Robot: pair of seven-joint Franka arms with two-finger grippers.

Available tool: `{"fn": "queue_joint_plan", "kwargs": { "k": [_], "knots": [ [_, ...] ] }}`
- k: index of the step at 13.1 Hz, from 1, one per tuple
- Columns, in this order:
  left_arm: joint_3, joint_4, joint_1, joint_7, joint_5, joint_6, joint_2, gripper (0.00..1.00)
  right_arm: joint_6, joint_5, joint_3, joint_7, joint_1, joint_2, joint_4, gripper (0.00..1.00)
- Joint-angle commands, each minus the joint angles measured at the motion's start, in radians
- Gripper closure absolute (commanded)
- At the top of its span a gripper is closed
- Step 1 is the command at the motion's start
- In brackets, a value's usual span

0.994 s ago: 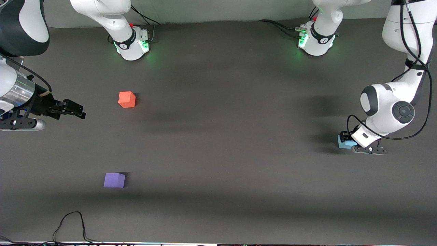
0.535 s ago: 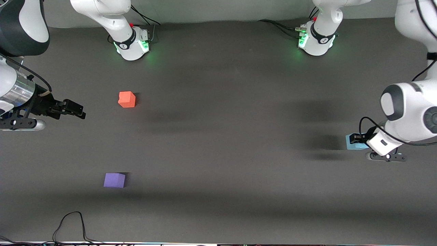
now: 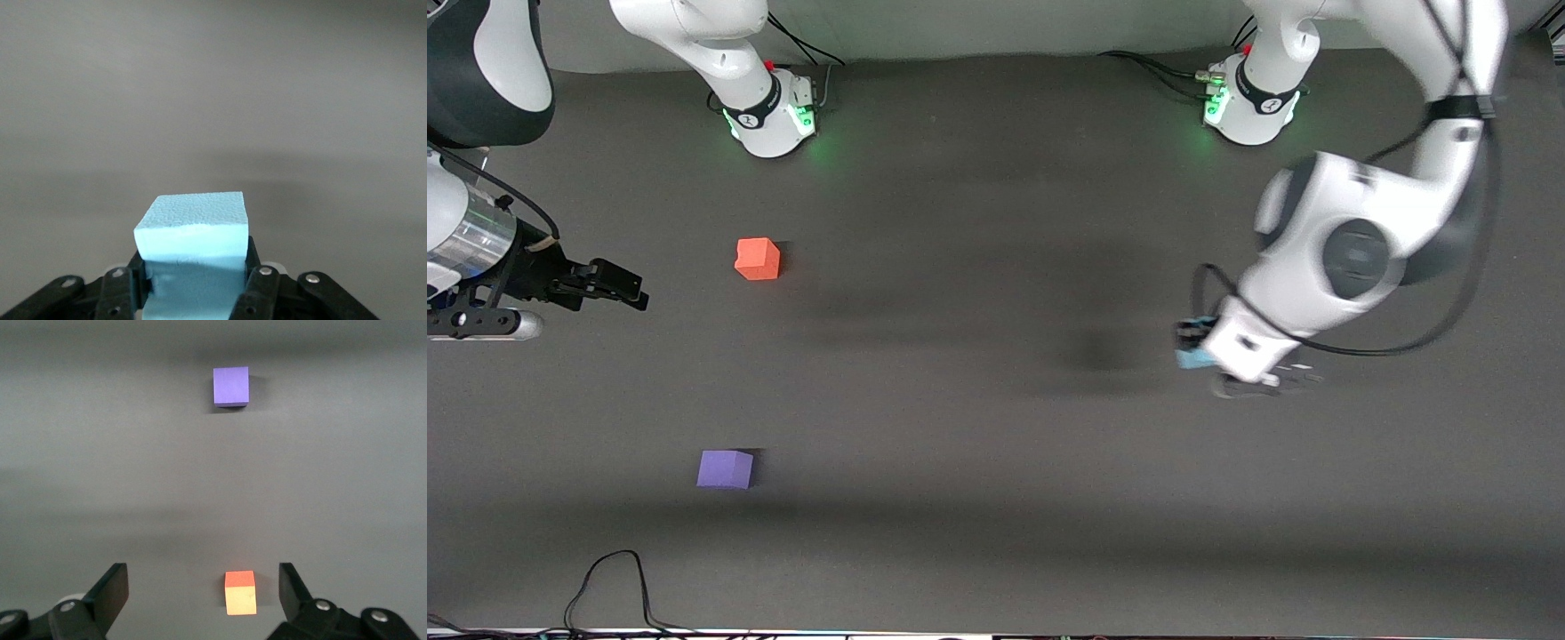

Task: Place blue block between orange and purple blocks
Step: 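Carry the light-blue block with the left gripper toward the table middle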

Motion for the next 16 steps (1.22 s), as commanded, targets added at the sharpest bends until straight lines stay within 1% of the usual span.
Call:
{"fn": "queue_joint_plan", "kwargs": {
  "k": [1, 4, 5, 8, 10, 12, 13, 14, 15, 16],
  "knots": [
    [0.017, 0.201, -0.217, -0.248, 0.055, 0.021, 0.192, 0.58, -0.002, -0.002, -0.004, 0.012, 0.0, 0.006, 0.012, 0.0],
    [0.019, 0.383, -0.413, -0.519, 0.225, 0.065, 0.397, 0.58, -0.002, -0.002, -0.005, 0.012, 0.0, 0.006, 0.01, 0.0],
    [0.023, 0.408, -0.466, -0.578, 0.263, 0.085, 0.443, 0.58, -0.002, -0.002, -0.005, 0.012, 0.0, 0.006, 0.01, 0.0],
    [0.061, 0.411, -0.564, -0.727, 0.36, 0.199, 0.54, 0.58, -0.002, -0.002, -0.005, 0.012, 0.0, 0.006, 0.008, 0.0],
    [0.074, 0.413, -0.59, -0.753, 0.365, 0.234, 0.573, 0.58, -0.002, -0.002, -0.007, 0.012, 0.0, 0.006, 0.008, 0.0],
    [0.075, 0.411, -0.589, -0.749, 0.363, 0.248, 0.578, 0.57, -0.002, -0.002, -0.007, 0.012, 0.0, 0.006, 0.008, 0.0],
    [0.075, 0.411, -0.589, -0.747, 0.365, 0.251, 0.578, 0.46, -0.004, -0.002, -0.007, 0.012, 0.0, 0.006, 0.008, 0.0],
    [0.075, 0.411, -0.587, -0.741, 0.365, 0.25, 0.575, 0.13, -0.004, -0.002, -0.007, 0.012, 0.0, 0.006, 0.008, 0.0],
    [0.077, 0.411, -0.584, -0.735, 0.366, 0.239, 0.571, 0.0, -0.004, -0.001, -0.007, 0.012, 0.0, 0.008, 0.008, 0.0],
    [0.078, 0.411, -0.578, -0.718, 0.365, 0.23, 0.555, 0.0, -0.004, -0.002, -0.007, 0.012, 0.0, 0.006, 0.008, 0.0]
  ]
}}
